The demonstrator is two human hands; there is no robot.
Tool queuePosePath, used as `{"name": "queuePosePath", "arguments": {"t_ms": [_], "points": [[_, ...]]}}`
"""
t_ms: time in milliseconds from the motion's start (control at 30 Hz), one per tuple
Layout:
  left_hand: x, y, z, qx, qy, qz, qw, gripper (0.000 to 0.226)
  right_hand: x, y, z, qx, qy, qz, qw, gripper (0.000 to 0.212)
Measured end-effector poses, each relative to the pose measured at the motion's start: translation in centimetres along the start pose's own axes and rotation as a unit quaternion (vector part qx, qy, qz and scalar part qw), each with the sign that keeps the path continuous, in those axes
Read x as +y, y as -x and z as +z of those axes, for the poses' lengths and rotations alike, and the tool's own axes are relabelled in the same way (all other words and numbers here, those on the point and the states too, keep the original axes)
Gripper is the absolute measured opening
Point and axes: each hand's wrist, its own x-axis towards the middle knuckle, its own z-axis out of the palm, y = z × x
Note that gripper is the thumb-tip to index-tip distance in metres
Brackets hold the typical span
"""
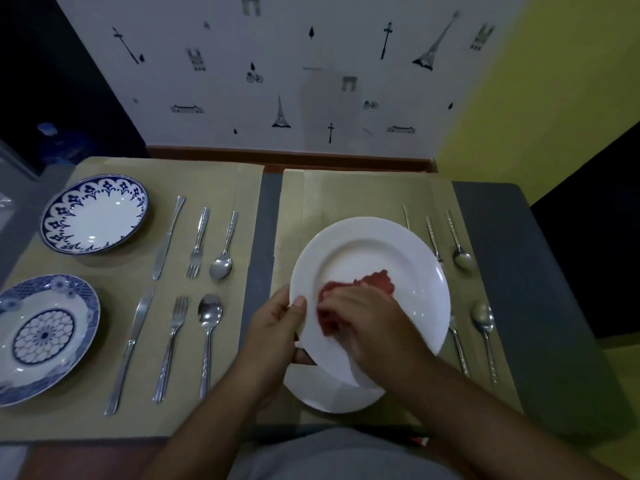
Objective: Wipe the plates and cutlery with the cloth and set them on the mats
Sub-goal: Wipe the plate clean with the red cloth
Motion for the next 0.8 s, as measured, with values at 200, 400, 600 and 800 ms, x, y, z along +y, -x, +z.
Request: {"name": "queuePosePath", "arguments": {"t_ms": [200, 400, 600, 800], "points": [[-0.9, 1.1, -0.1, -0.035, -0.009, -0.021, 0.999, 0.029, 0.2, 1.8, -0.8, -0.088, -0.004, -0.034, 0.996, 0.013], [-0.1, 0.6, -0.4, -0.016, 0.007, 0.007, 1.000, 0.030, 2.1, -1.1, -4.0, 0.081, 0.067, 0.069, 0.992, 0.031], [0.0, 0.6, 0.4, -0.034, 0.018, 0.010, 0.999, 0.029, -1.3, 1.5, -2.4, 0.018, -0.003, 0.103, 0.995, 0.027], [0.0, 0.1, -0.1, -0.032, 0.010, -0.004, 0.999, 0.028, -1.0, -2.3, -3.2, 0.097, -0.107, 0.117, 0.983, 0.032]]}}
